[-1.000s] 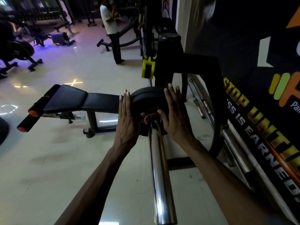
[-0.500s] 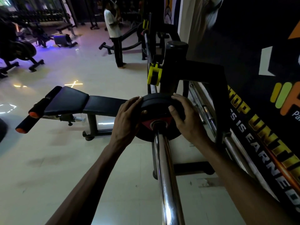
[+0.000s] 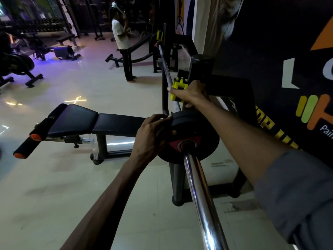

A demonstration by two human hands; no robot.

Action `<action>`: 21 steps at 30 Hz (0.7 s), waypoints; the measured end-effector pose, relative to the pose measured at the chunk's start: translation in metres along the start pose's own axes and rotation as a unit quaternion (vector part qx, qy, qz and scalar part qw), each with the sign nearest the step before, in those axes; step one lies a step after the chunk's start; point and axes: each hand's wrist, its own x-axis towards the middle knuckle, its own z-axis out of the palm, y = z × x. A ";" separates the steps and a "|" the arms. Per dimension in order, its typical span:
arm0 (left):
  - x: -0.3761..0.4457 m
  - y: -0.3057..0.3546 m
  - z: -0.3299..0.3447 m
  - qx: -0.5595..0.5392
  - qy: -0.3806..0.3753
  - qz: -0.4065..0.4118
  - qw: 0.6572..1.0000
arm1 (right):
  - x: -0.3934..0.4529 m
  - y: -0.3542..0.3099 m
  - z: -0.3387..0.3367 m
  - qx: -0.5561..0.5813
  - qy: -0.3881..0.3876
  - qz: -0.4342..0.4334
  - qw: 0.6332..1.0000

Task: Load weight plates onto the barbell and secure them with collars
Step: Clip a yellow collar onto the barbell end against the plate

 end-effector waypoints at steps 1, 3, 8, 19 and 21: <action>0.001 0.000 0.000 0.003 -0.003 -0.002 1.000 | 0.003 -0.001 0.004 0.004 0.009 0.011 1.000; 0.001 0.000 0.000 0.008 -0.008 -0.004 1.000 | 0.007 -0.004 0.008 0.029 0.031 0.021 0.999; 0.000 0.000 -0.002 0.017 -0.019 -0.002 1.000 | 0.013 -0.012 0.010 0.024 0.066 0.032 0.997; -0.044 0.012 -0.016 -0.160 0.020 -0.075 0.984 | -0.078 -0.014 -0.046 0.248 -0.041 -0.100 0.963; -0.056 0.017 -0.027 -0.235 0.038 -0.105 0.966 | -0.120 0.005 -0.056 0.248 -0.063 -0.116 0.960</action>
